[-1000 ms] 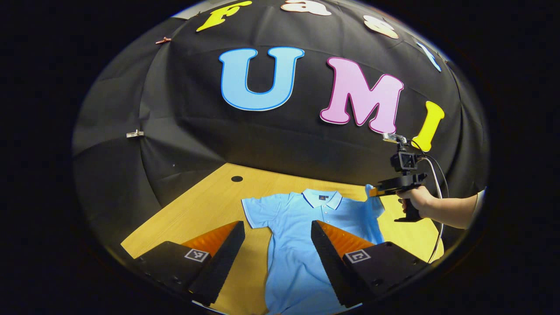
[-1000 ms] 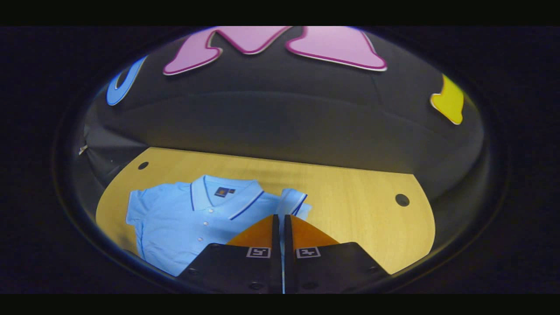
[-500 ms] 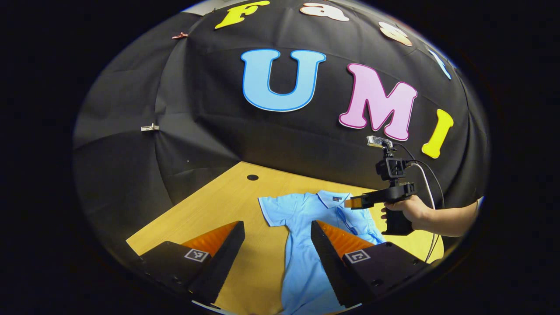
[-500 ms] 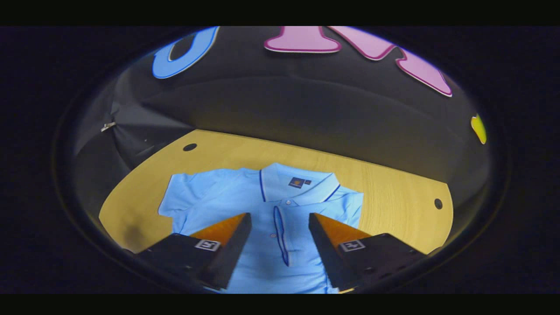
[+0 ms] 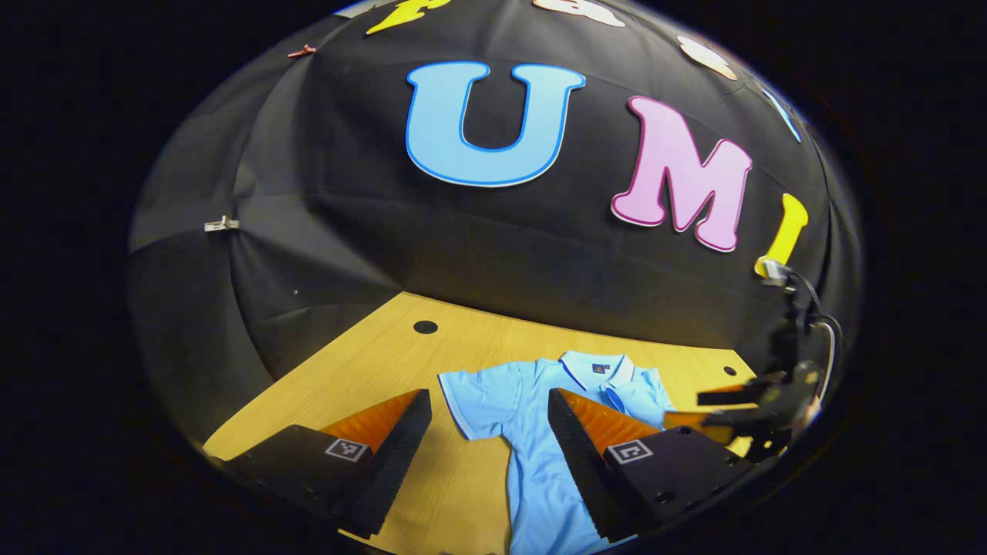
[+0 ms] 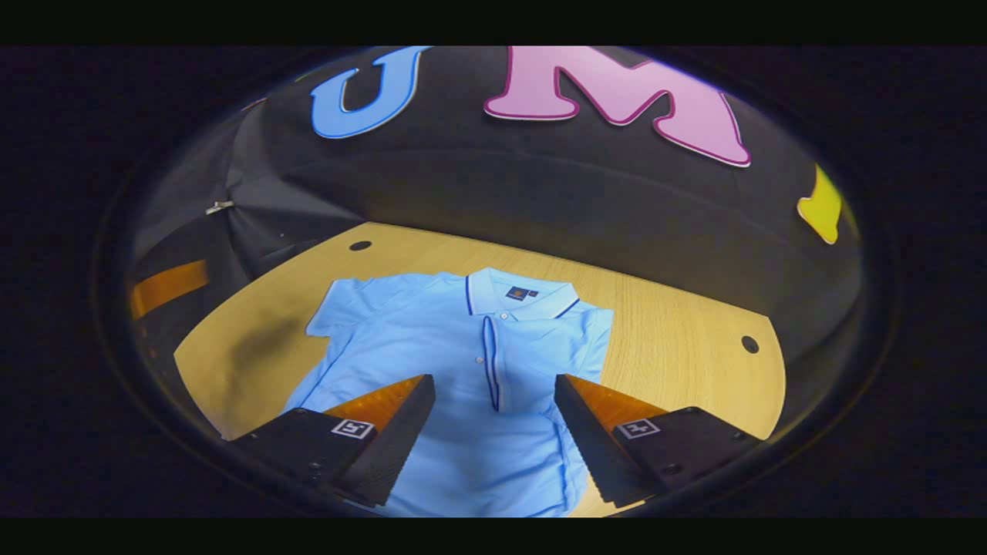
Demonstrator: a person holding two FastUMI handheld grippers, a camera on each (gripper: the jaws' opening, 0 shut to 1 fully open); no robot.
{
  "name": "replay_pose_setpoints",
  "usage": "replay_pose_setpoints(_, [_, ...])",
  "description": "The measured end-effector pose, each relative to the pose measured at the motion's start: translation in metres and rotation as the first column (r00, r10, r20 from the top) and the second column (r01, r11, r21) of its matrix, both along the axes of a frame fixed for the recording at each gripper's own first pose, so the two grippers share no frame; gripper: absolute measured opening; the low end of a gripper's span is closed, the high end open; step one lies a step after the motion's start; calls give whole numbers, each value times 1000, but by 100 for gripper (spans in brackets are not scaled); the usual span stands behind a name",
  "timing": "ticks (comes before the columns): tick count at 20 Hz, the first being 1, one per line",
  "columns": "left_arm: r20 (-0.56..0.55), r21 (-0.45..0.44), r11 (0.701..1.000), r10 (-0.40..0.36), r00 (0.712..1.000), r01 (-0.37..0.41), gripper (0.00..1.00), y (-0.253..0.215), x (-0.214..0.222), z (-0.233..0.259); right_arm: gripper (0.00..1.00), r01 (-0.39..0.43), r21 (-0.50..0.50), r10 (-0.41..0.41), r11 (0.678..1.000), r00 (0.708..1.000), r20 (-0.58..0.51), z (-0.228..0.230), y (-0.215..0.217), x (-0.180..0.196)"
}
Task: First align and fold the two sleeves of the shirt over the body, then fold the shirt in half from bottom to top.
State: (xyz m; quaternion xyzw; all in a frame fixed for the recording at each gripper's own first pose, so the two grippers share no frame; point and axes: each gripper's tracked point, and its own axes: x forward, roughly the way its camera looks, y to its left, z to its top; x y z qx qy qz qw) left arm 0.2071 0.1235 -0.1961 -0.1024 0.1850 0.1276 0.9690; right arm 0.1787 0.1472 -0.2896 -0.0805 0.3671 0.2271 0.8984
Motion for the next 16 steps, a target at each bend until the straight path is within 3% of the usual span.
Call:
replay_pose_setpoints(4, [-68, -4, 1000, 7, 998, -7, 97, 17, 59, -49, 96, -12, 4, 12, 1000, 999, -30, 4, -31, -43])
replay_pose_setpoints(10, [-234, -77, 995, 43, 971, -63, 97, 41, 120, -130, 97, 61, 8, -61, 998, 998, 33, 39, -94, -45])
replay_pose_setpoints(13, [-320, 10, 999, 37, 947, -35, 96, 59, 136, -164, 98, 104, 5, -104, 995, 994, 40, 47, -119, -61])
replay_pose_setpoints(16, [-386, 48, 999, 7, 922, 13, 94, 57, 143, -183, 98, 160, 28, -160, 987, 987, -19, 38, -133, -82])
